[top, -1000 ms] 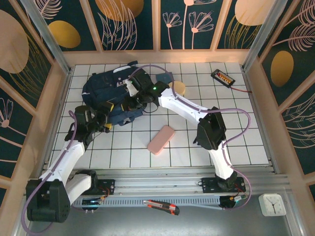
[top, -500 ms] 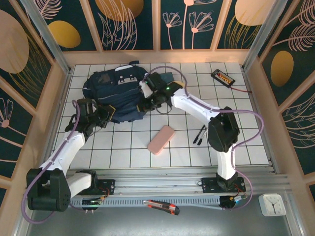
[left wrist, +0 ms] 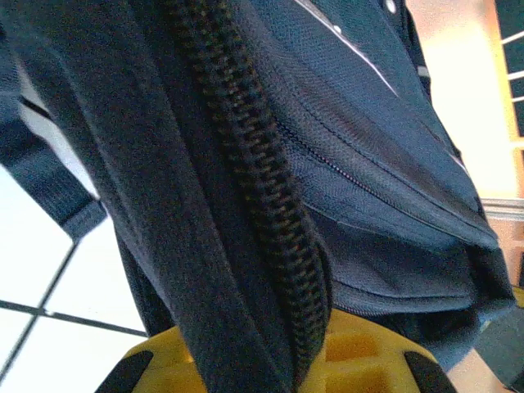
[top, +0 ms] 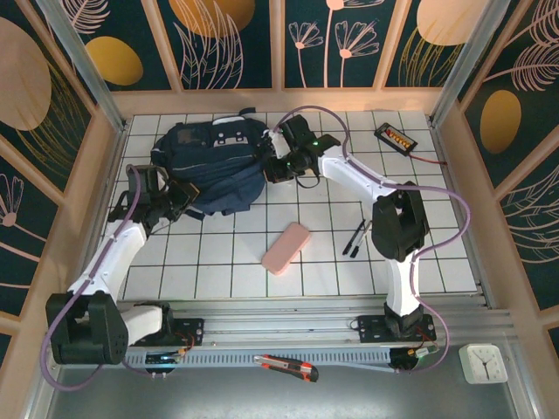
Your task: Pack the student bag
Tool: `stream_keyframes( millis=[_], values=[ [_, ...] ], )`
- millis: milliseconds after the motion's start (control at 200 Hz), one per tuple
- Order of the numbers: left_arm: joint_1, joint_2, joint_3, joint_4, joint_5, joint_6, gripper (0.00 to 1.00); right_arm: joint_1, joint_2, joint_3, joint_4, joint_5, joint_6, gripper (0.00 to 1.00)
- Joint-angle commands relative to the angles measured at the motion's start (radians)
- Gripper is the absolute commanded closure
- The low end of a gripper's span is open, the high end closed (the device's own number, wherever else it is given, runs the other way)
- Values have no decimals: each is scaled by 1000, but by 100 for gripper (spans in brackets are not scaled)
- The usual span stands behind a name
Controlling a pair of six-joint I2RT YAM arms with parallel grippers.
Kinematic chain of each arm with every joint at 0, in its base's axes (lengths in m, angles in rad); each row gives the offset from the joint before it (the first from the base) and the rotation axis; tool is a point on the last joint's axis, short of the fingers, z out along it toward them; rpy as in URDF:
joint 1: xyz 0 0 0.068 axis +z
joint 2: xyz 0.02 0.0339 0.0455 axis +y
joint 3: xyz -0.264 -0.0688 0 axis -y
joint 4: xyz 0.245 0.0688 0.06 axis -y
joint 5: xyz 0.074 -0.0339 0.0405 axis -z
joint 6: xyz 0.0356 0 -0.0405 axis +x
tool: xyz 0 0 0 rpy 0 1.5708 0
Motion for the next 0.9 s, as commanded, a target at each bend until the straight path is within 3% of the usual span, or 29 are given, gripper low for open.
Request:
stream_keyframes(
  millis=[0, 195, 355, 410, 530, 726, 896],
  values=[
    [61, 71, 130, -15, -157, 137, 100, 52, -107, -48, 30, -7, -12, 100],
    [123, 258, 313, -24, -179, 217, 100, 208, -122, -54, 53, -73, 43, 100],
    [154, 383, 411, -7, -140, 234, 100, 247, -36, 45, 86, -114, 76, 100],
    [163, 388, 422, -10, -132, 224, 77, 245, 21, 122, 63, -111, 81, 100],
    [174, 312, 389, -34, -166, 211, 2, 218, 124, 265, 38, -103, 110, 100],
    [175, 67, 216, -62, -172, 102, 1, 188, 213, 431, 20, -157, 146, 100],
    [172, -96, -17, 69, 21, -172, 1, 187, 219, 434, 21, -209, 153, 100]
  ],
)
